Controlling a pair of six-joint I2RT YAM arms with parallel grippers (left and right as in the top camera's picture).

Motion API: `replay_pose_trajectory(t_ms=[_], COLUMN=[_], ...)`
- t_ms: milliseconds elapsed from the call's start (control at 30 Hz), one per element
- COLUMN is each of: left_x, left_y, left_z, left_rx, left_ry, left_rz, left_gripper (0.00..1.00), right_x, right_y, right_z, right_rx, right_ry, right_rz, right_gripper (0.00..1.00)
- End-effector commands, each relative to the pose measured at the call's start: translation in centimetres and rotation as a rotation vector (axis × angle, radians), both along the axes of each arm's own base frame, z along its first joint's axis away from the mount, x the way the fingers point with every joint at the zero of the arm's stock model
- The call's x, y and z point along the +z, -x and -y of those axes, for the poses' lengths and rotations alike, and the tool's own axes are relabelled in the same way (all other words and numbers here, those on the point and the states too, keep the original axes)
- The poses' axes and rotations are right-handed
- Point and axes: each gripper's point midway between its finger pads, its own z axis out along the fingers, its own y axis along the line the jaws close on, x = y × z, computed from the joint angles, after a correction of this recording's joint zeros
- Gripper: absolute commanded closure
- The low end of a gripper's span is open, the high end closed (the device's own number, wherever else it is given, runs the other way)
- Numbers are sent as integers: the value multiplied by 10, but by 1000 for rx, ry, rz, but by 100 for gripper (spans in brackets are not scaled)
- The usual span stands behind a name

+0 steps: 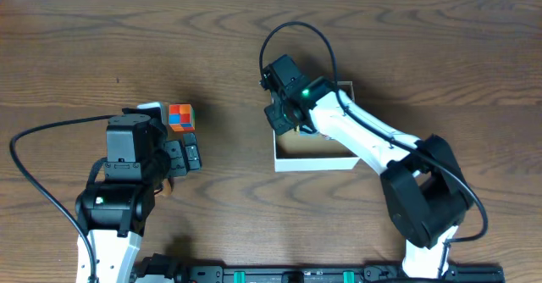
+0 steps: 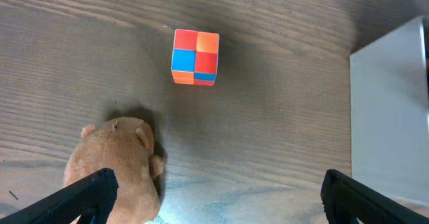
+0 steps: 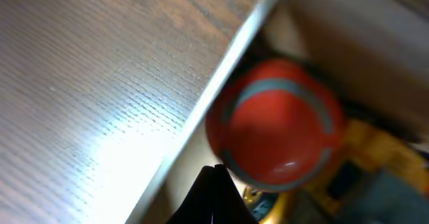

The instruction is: Pack container

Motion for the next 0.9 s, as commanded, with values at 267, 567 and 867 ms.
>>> replay_pose_trajectory(t_ms=[267,567,867], left_x=[8,8,32], left_y=[-3,-3,-18], left_z=[1,1,5], left_rx=[4,2,-80], left_ry=[9,8,-36], left_rz=[18,17,-19], left_gripper=[2,2,2], right_x=[66,165,219], right_y=[-24,-20,9], right_z=[1,50,170], right_rx=[-32,-228,-734], right_ry=[-33,-28,-195], right_rz=[183,390,310], right_gripper=[99,92,2])
